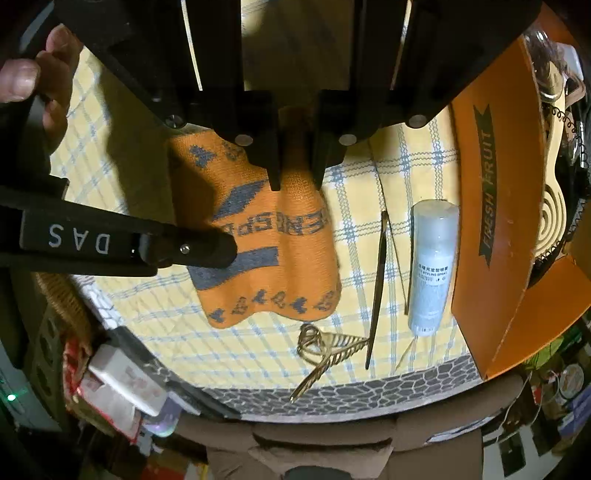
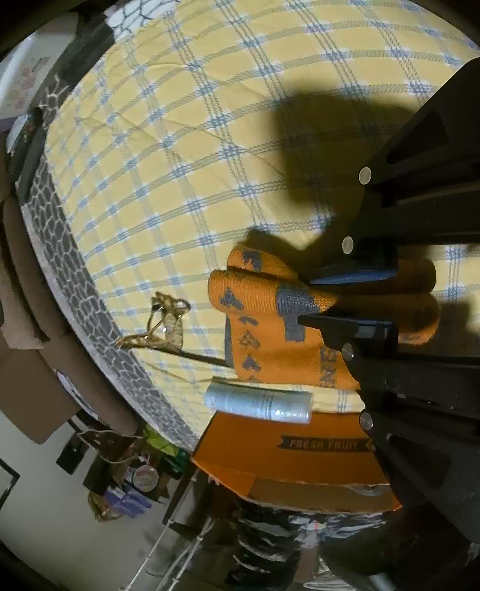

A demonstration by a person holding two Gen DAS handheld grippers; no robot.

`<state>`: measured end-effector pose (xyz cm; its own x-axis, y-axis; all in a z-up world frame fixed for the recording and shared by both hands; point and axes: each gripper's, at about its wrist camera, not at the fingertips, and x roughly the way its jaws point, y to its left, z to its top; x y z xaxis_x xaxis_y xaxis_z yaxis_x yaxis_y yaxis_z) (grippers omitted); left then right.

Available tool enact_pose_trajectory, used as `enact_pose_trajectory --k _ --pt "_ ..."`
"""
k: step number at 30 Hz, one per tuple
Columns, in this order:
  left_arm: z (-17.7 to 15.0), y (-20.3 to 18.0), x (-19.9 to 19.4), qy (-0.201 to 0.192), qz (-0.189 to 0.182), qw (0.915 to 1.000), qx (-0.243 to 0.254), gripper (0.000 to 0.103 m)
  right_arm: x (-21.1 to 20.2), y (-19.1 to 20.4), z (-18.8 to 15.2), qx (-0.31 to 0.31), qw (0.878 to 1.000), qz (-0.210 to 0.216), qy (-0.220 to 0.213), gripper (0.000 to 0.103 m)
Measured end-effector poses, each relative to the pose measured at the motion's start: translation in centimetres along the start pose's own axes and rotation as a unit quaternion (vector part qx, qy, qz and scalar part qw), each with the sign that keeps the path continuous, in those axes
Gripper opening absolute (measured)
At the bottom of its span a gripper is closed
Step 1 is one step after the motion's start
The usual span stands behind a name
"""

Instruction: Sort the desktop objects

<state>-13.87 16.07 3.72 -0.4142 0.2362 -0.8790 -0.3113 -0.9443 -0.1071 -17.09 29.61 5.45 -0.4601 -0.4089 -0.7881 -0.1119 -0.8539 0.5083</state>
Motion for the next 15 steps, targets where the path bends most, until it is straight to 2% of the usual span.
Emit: enact_pose_trajectory --k 8,15 --pt "0.6 0.2 -3.9 -0.037 -0.014 0.9992 -0.002 0.012 -2.8 1.5 0.4 -0.006 0.999 0.021 -0.027 0.013" --pt "0.8 2.3 -10.1 -0.089 -0.022 0.9958 -0.004 0.012 -6.6 5.6 0.5 -0.035 0.996 0.060 -0.064 0.013"
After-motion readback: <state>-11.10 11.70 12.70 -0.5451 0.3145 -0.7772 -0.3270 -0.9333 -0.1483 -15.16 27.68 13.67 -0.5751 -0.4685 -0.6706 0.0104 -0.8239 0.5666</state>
